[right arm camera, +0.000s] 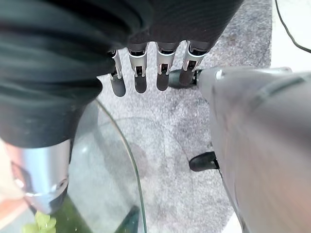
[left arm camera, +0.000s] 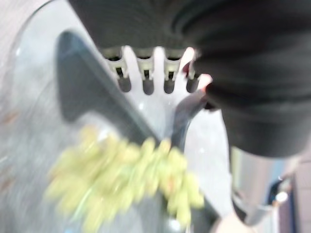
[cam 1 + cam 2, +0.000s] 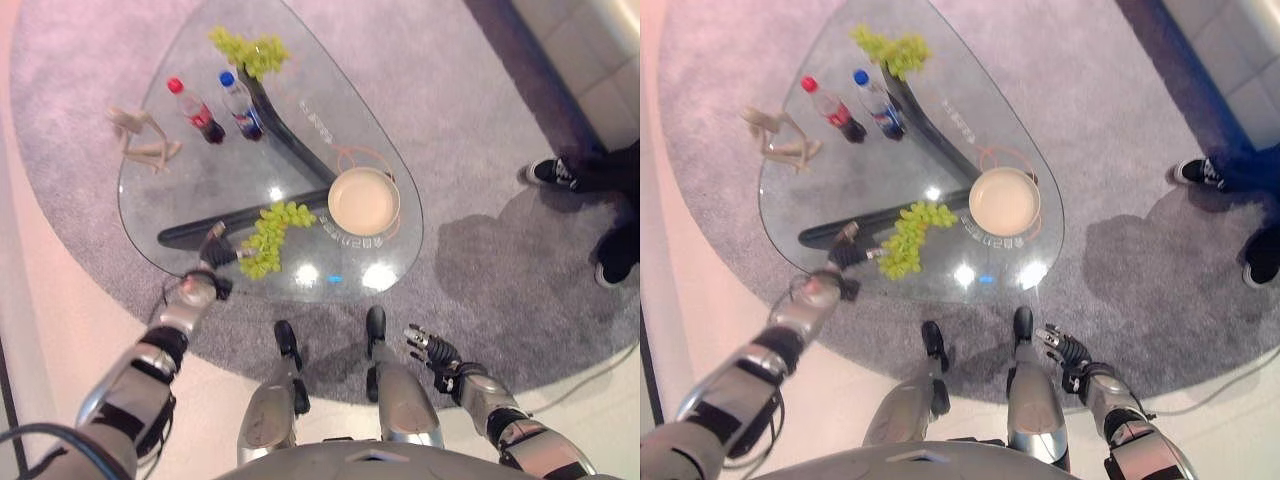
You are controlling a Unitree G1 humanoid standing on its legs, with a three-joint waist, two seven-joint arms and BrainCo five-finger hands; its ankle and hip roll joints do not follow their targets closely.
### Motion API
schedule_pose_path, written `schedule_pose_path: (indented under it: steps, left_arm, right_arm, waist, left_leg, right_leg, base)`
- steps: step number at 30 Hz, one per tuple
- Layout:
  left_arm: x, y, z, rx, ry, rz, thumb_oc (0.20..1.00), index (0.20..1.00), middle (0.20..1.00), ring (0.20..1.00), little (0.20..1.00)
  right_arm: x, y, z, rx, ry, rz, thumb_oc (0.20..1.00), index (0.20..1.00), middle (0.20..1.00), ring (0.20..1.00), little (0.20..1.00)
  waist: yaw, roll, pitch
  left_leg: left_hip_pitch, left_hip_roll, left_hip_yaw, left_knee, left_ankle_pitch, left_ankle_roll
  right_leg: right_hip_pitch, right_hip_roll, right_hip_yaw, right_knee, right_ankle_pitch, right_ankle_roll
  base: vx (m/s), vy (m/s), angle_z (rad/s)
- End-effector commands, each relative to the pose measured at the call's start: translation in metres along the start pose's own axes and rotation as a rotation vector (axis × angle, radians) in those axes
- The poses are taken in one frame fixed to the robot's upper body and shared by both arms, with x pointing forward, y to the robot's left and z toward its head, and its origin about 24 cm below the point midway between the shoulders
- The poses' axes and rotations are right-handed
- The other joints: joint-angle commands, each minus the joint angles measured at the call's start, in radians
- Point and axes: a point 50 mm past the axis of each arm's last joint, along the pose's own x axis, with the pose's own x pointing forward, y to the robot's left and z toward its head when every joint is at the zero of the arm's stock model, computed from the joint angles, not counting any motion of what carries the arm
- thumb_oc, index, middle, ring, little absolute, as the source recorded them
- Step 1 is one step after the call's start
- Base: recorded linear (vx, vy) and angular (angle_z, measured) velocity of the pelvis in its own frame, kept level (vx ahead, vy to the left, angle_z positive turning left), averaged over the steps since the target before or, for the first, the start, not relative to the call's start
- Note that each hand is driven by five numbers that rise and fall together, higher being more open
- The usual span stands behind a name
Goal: Pick up fruits into the plate
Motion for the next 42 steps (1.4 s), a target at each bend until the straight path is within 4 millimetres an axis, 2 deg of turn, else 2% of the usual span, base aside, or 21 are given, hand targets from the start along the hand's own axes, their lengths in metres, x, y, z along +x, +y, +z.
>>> schedule_pose_path:
  steps: [1,6,12,18,24,31,37,38,39,40,41,42]
  left_arm:
    - [0.008,0.015,0.004,0.099,0.051,0.049,1.0,1.0,1.0,1.0,1.0]
    - [0.02,0.03,0.019,0.195,0.098,0.088,1.0,1.0,1.0,1.0,1.0]
    - [0.025,0.043,0.02,0.237,0.179,0.136,1.0,1.0,1.0,1.0,1.0]
    - [0.025,0.045,0.016,0.26,0.241,0.168,1.0,1.0,1.0,1.0,1.0]
    - [0.025,0.055,0.02,0.263,0.279,0.259,1.0,1.0,1.0,1.0,1.0]
    - [0.028,0.061,0.034,0.241,0.256,0.321,1.0,1.0,1.0,1.0,1.0]
    - [0.031,0.057,0.046,0.225,0.237,0.364,1.0,1.0,1.0,1.0,1.0]
    - [0.031,0.057,0.05,0.22,0.234,0.38,0.768,0.768,0.768,0.768,0.768]
    - [0.031,0.057,0.051,0.222,0.232,0.385,0.768,0.768,0.768,0.768,0.768]
    - [0.031,0.057,0.052,0.227,0.227,0.395,0.423,0.423,0.423,0.423,0.423]
    - [0.031,0.058,0.053,0.232,0.23,0.41,0.2,0.2,0.2,0.2,0.2]
    - [0.031,0.058,0.053,0.248,0.232,0.419,0.2,0.2,0.2,0.2,0.2]
  right_arm:
    - [0.005,0.01,0.008,0.013,-0.038,0.04,1.0,1.0,1.0,1.0,1.0]
    - [0.01,0.014,0.026,0.038,-0.09,0.04,1.0,1.0,1.0,1.0,1.0]
    - [0.013,0.017,0.042,0.06,-0.157,0.062,1.0,1.0,1.0,1.0,1.0]
    - [0.015,0.021,0.051,0.092,-0.204,0.075,1.0,1.0,1.0,1.0,1.0]
    - [0.016,0.029,0.063,0.157,-0.259,0.118,1.0,1.0,1.0,1.0,1.0]
    - [0.017,0.035,0.065,0.205,-0.284,0.139,1.0,1.0,1.0,1.0,1.0]
    - [0.016,0.038,0.065,0.234,-0.295,0.157,1.0,1.0,1.0,1.0,1.0]
    - [0.017,0.041,0.066,0.247,-0.303,0.168,1.0,1.0,1.0,1.0,1.0]
    - [0.017,0.041,0.066,0.252,-0.306,0.171,1.0,1.0,1.0,1.0,1.0]
    - [0.017,0.042,0.067,0.259,-0.312,0.178,1.0,1.0,1.0,1.0,1.0]
    - [0.017,0.043,0.067,0.267,-0.316,0.184,1.0,1.0,1.0,1.0,1.0]
    - [0.017,0.045,0.069,0.277,-0.325,0.194,1.0,1.0,1.0,1.0,1.0]
  waist:
    - [-0.024,-0.026,0.006]
    - [-0.05,-0.035,0.054]
    - [-0.075,-0.053,0.093]
    - [-0.089,-0.07,0.093]
    - [-0.098,-0.094,0.093]
    - [-0.111,-0.117,0.093]
    - [-0.124,-0.13,0.093]
    - [-0.127,-0.133,0.093]
    - [-0.127,-0.134,0.093]
    - [-0.129,-0.135,0.093]
    - [-0.129,-0.136,0.093]
    - [-0.13,-0.138,0.093]
  left_leg:
    - [-0.057,-0.033,-0.036,0.001,-0.001,-0.007]
    - [-0.103,-0.022,-0.026,0.001,0.029,-0.02]
    - [-0.149,-0.012,-0.018,0.001,0.055,-0.03]
    - [-0.213,-0.003,-0.015,0.01,0.072,-0.039]
    - [-0.289,0.007,-0.02,0.034,0.084,-0.045]
    - [-0.348,0.019,-0.019,0.059,0.08,-0.051]
    - [-0.374,0.026,-0.012,0.059,0.08,-0.054]
    - [-0.383,0.026,-0.012,0.059,0.08,-0.053]
    - [-0.386,0.027,-0.013,0.06,0.08,-0.054]
    - [-0.392,0.027,-0.013,0.061,0.08,-0.054]
    - [-0.397,0.026,-0.016,0.064,0.079,-0.054]
    - [-0.407,0.026,-0.019,0.072,0.078,-0.055]
  right_leg:
    - [-0.064,-0.009,0.088,0.021,0.044,0.053]
    - [-0.13,0.0,0.094,0.056,0.048,0.048]
    - [-0.19,0.014,0.113,0.075,0.058,0.045]
    - [-0.263,0.023,0.132,0.088,0.066,0.042]
    - [-0.341,0.033,0.142,0.117,0.067,0.037]
    - [-0.401,0.037,0.146,0.131,0.069,0.036]
    - [-0.435,0.04,0.15,0.127,0.079,0.038]
    - [-0.445,0.043,0.153,0.128,0.078,0.036]
    - [-0.448,0.044,0.153,0.13,0.078,0.036]
    - [-0.455,0.044,0.154,0.133,0.079,0.036]
    - [-0.458,0.046,0.155,0.135,0.079,0.036]
    - [-0.469,0.046,0.157,0.141,0.079,0.035]
  base:
    - [-0.09,-0.058,-0.08]
    - [-0.08,-0.048,-0.03]
    - [-0.08,-0.033,-0.07]
    - [-0.03,-0.006,-0.07]
    - [-0.01,-0.017,-0.11]
    - [0.0,-0.035,0.0]
    - [0.01,-0.023,0.0]
    - [0.02,-0.031,0.0]
    - [0.02,-0.036,0.01]
    - [0.0,0.0,0.0]
    - [0.03,-0.044,0.03]
    - [0.03,-0.046,0.02]
